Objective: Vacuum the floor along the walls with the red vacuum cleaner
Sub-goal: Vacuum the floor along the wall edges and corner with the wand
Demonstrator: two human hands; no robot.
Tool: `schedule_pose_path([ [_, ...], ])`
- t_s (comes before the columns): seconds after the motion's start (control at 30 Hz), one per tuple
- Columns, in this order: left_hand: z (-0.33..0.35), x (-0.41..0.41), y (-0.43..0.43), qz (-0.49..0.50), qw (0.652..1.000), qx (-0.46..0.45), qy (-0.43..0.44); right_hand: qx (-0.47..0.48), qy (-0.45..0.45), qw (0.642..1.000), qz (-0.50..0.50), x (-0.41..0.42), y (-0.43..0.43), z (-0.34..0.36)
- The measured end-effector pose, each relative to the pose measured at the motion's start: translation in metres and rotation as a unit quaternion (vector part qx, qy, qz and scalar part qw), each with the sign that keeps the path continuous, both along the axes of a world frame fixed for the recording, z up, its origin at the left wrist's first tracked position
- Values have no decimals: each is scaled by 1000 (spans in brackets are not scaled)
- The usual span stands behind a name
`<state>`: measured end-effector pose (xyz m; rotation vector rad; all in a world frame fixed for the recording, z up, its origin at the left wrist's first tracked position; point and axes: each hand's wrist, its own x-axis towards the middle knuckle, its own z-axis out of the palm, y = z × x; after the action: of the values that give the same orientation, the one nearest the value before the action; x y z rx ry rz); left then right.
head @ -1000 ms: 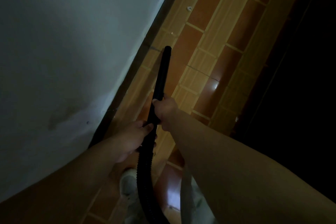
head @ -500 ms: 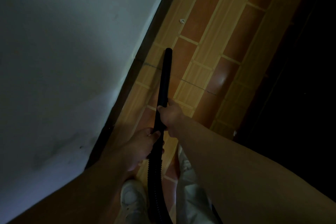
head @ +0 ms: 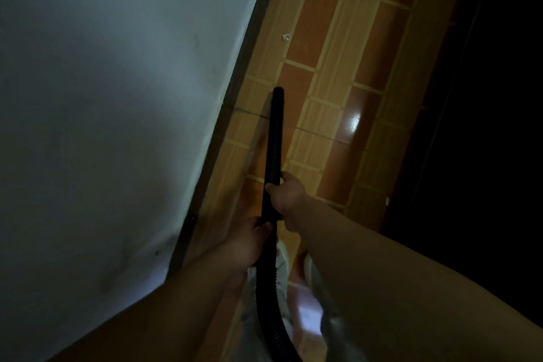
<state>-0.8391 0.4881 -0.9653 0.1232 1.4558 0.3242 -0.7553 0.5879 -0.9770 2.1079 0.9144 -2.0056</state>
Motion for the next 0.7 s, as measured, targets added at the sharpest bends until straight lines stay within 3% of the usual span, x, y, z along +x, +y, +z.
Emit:
schedule_pose_path([
  [0.33,20,2,-23,19,999,12,28,-13,2,1000,-25,-2,-20,5],
  [0.6,40,34,-61,-122,990,27,58,-33,-27,998,37,30,-66,18],
  [0.7,44,39,-72,-125,991,-37,41,-34,-40,999,-10,45,-82,19],
])
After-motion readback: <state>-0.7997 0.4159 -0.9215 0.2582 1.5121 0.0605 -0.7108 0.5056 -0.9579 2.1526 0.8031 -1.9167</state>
